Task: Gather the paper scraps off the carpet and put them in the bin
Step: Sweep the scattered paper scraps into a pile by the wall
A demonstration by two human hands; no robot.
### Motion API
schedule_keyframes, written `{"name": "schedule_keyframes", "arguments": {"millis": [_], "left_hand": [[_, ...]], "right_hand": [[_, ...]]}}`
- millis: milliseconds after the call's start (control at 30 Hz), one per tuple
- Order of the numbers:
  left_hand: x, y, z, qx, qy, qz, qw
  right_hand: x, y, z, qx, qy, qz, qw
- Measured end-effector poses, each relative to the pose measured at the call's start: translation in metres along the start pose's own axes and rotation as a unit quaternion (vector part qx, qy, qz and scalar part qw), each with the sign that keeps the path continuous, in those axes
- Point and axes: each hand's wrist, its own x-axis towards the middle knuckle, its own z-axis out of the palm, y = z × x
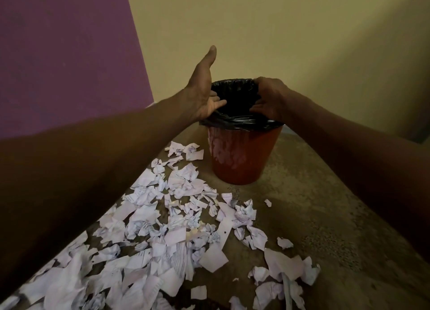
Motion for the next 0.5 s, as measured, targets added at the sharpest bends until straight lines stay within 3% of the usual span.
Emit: {"name": "schedule_keyframes", "arguments": {"millis": [167, 367, 500], "left_hand": [[-0.025, -0.008, -0.026, -0.001, 0.009, 0.008, 1.0], [-0.077, -0.028, -0.056, -0.013, 0.025, -0.002, 1.0], [-0.124, -0.051, -0.077, -0.012, 0.052, -0.014, 0.998]], "right_hand": [[-0.015, 0.012, 0.017, 0.001, 0.041, -0.045, 0.998], [-0.065, 0.018, 0.031, -0.023, 0.063, -0.193, 0.979], [-0.103, 0.029, 0.037, -0.052, 0.028, -0.209, 0.976]]}}
